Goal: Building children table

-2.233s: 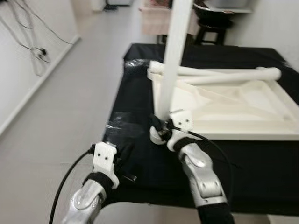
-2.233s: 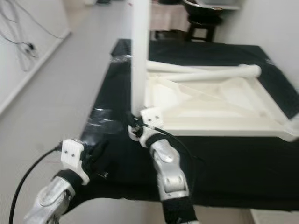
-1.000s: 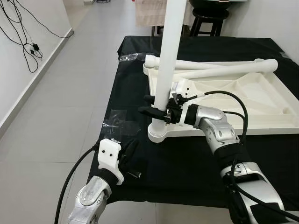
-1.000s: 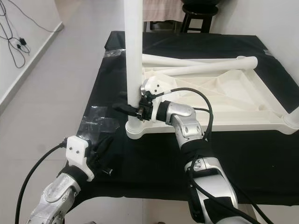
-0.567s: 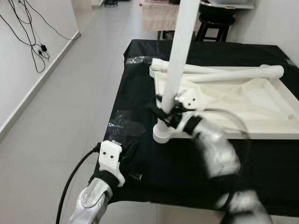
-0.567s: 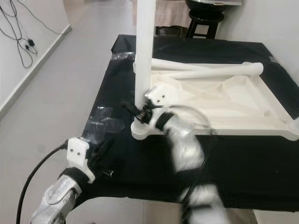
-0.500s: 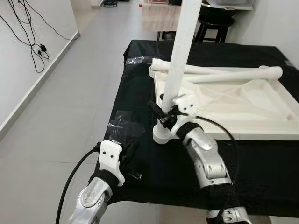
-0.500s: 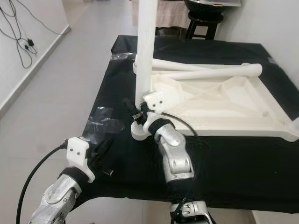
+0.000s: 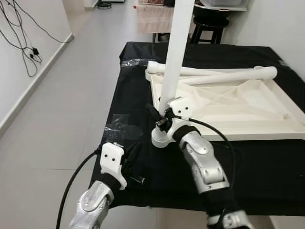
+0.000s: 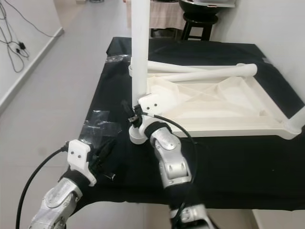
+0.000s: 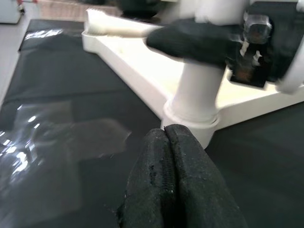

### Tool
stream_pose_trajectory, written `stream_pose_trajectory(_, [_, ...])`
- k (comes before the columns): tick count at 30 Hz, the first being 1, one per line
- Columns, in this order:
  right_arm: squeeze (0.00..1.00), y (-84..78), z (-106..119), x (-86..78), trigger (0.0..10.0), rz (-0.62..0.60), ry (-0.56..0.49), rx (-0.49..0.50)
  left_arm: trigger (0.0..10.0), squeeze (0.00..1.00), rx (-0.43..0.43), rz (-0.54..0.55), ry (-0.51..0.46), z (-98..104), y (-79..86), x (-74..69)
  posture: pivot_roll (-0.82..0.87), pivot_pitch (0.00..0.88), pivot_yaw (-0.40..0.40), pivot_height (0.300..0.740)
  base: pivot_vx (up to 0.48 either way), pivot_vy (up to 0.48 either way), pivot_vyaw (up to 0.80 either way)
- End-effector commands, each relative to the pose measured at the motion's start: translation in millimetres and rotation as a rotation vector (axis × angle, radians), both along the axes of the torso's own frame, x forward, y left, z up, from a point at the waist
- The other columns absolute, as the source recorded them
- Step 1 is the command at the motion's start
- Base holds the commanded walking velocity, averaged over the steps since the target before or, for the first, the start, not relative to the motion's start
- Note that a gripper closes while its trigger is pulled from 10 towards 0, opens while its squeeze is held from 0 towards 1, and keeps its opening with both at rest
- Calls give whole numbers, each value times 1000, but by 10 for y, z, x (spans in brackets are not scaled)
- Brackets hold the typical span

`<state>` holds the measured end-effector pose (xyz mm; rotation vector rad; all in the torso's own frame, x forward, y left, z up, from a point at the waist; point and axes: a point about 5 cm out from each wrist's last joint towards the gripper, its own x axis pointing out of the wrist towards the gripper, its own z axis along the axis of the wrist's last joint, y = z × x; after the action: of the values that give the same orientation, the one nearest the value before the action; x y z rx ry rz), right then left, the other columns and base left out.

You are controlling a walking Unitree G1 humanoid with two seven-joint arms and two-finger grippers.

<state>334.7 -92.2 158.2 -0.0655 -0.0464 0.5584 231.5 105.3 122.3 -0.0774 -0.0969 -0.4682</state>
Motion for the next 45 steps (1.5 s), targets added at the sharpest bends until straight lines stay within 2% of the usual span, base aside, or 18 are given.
stream_pose_trajectory(1, [0, 24, 25, 40, 10000, 110, 19, 27, 10000, 0, 5, 2, 13, -36, 2, -5, 47, 116, -40, 740, 0, 0, 0])
stream_pose_trajectory(2, [0, 24, 25, 40, 10000, 110, 19, 27, 10000, 0, 5, 2, 13, -36, 2, -5, 47, 116, -40, 740, 0, 0, 0])
stream_pose_trajectory(6, [0, -106, 333, 143, 10000, 419, -37, -47, 10000, 0, 3, -2, 14, -38, -3, 14, 53, 108, -40, 740, 0, 0, 0])
stream_pose_trajectory(9, [0, -168, 398, 179, 10000, 537, -20, -86, 10000, 0, 5, -1, 13, -39, -3, 26, 58, 105, -40, 740, 0, 0, 0])
stream_pose_trajectory(20, [0, -198, 356, 236, 10000, 659, 34, -122, 10000, 0, 8, 0, 12, -39, 0, 31, 63, 100, -37, 740, 0, 0, 0])
stream_pose_trajectory(21, [0, -217, 344, 274, 0, 664, 54, -94, 10000, 0, 9, 0, 12, -39, -3, 29, 64, 101, -38, 740, 0, 0, 0])
stream_pose_trajectory(27, [0, -323, 326, 289, 0, 648, 54, -75, 10000, 0, 7, 0, 12, -40, -6, 21, 60, 105, -37, 740, 0, 0, 0])
stream_pose_trajectory(33, [0, -521, 265, 248, 0, 525, 14, -80, 10000, 0, 4, -2, 12, -37, -6, 6, 58, 114, -34, 740, 0, 0, 0])
stream_pose_trajectory(34, [0, -564, 230, 242, 0, 438, 13, -86, 10000, 0, 4, -2, 12, -36, -3, 2, 57, 117, -35, 740, 0, 0, 0])
stream_pose_trajectory(35, [0, -564, 230, 242, 0, 438, 13, -86, 10000, 0, 4, -2, 12, -36, -3, 2, 57, 117, -35, 740, 0, 0, 0])
stream_pose_trajectory(36, [0, -577, 167, 223, 0, 325, 25, -86, 10000, 0, 4, -2, 12, -33, 4, -6, 59, 122, -38, 740, 0, 0, 0])
stream_pose_trajectory(37, [0, -577, 167, 223, 0, 325, 25, -86, 10000, 0, 4, -2, 12, -33, 4, -6, 59, 122, -38, 740, 0, 0, 0])
stream_pose_trajectory(38, [0, -565, 41, 197, 0, 101, 42, -94, 10000, 0, 6, -1, 11, -30, 16, -12, 62, 127, -32, 740, 0, 0, 0])
stream_pose_trajectory(39, [0, -565, 41, 197, 0, 101, 42, -94, 10000, 0, 6, -1, 11, -30, 16, -12, 62, 127, -32, 740, 0, 0, 0])
stream_pose_trajectory(40, [0, -562, -92, 121, 0, -110, 78, -85, 10000, 0, 8, 0, 11, -28, 25, -15, 62, 127, -29, 740, 0, 0, 0])
stream_pose_trajectory(42, [0, -215, -354, -295, 0, -119, 145, -60, 10000, 0, 11, 1, 11, -23, 44, -15, 65, 133, -16, 740, 0, 0, 0])
stream_pose_trajectory(44, [0, -215, -354, -295, 0, -119, 145, -60, 10000, 0, 11, 1, 11, -23, 44, -15, 65, 133, -16, 740, 0, 0, 0])
stream_pose_trajectory(45, [0, -37, -410, -452, 0, -55, 149, -57, 10000, 0, 13, 0, 12, -25, 44, -7, 59, 125, -16, 740, 0, 0, 0])
